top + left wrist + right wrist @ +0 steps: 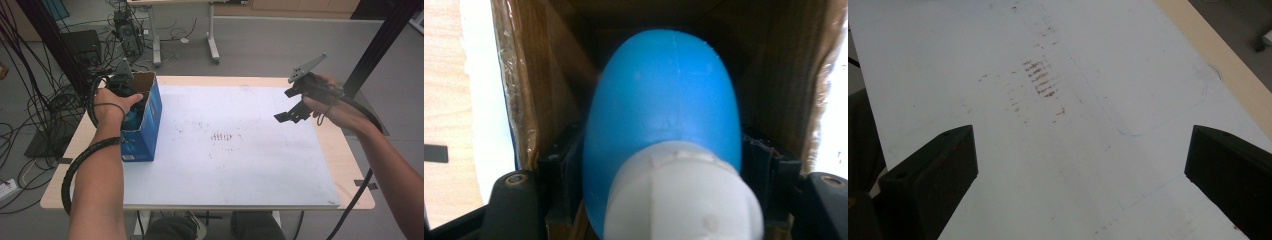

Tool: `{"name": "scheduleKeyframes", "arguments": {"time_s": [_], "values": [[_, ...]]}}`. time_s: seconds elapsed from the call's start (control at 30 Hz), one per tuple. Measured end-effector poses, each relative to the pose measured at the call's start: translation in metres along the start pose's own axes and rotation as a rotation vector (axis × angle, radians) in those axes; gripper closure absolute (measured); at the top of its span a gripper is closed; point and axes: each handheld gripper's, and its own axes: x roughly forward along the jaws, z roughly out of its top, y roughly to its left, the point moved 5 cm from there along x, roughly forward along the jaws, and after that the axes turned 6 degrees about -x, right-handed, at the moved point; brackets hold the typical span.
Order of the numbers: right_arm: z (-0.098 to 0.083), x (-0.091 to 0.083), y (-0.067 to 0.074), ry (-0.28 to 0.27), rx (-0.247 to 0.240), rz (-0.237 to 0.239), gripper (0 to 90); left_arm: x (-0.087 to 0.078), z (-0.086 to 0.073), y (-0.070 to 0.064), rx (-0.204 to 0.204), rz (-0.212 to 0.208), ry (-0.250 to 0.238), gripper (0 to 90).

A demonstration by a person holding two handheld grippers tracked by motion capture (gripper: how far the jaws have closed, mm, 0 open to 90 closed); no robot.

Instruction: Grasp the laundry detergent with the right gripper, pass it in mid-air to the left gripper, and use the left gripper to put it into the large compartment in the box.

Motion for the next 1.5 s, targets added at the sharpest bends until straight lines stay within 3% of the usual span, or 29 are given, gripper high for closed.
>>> {"name": "scheduleKeyframes", "arguments": {"time_s": [0.27, 0.97, 1.23, 1.5], "values": [[0.002, -0.001, -0.001, -0.003, 0.000, -0.004, 0.6, -0.008, 0.000, -0.001, 0.013, 0.018, -0.006, 29.1], [0.008, 0.002, 0.002, 0.014, 0.000, -0.008, 0.6, -0.067, -0.011, -0.005, 0.049, 0.043, -0.063, 21.5], [0.009, 0.000, 0.002, 0.029, 0.004, -0.017, 0.6, -0.085, -0.010, -0.031, 0.108, 0.006, -0.106, 16.1], [0.004, -0.001, 0.000, 0.045, 0.025, -0.019, 0.6, -0.082, -0.014, -0.079, 0.232, -0.016, -0.110, 13.6]]}}
